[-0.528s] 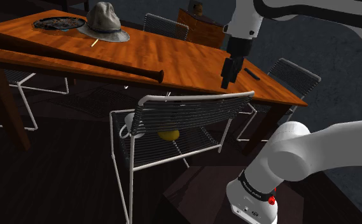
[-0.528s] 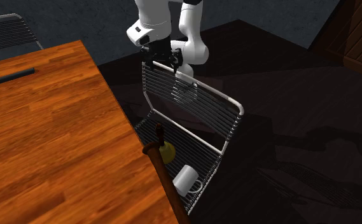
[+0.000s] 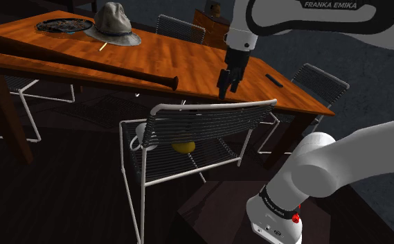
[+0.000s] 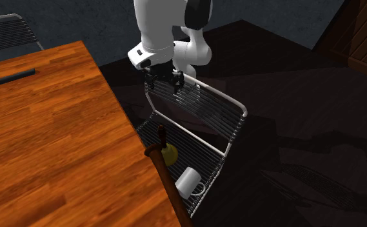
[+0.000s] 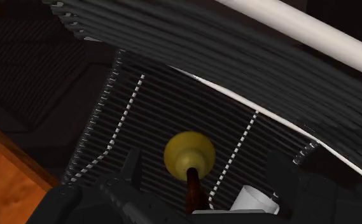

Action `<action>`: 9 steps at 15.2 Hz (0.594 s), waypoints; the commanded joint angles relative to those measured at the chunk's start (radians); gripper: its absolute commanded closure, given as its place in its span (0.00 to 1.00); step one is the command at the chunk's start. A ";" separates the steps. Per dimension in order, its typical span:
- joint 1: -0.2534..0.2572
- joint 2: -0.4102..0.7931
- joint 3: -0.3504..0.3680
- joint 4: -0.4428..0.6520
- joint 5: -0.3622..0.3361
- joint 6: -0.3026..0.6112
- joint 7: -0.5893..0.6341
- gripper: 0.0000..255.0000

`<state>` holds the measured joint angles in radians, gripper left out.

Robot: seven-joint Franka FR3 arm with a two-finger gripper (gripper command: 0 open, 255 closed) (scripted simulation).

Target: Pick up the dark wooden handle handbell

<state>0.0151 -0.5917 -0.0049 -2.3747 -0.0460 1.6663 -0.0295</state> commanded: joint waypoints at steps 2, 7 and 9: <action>0.001 0.087 0.021 0.006 -0.003 0.112 0.040 0.00; -0.004 0.247 0.047 0.053 -0.025 0.270 0.104 0.00; -0.007 0.312 0.057 0.081 -0.038 0.324 0.130 0.00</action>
<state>0.0106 -0.3176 0.0483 -2.3120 -0.0763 1.9602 0.0885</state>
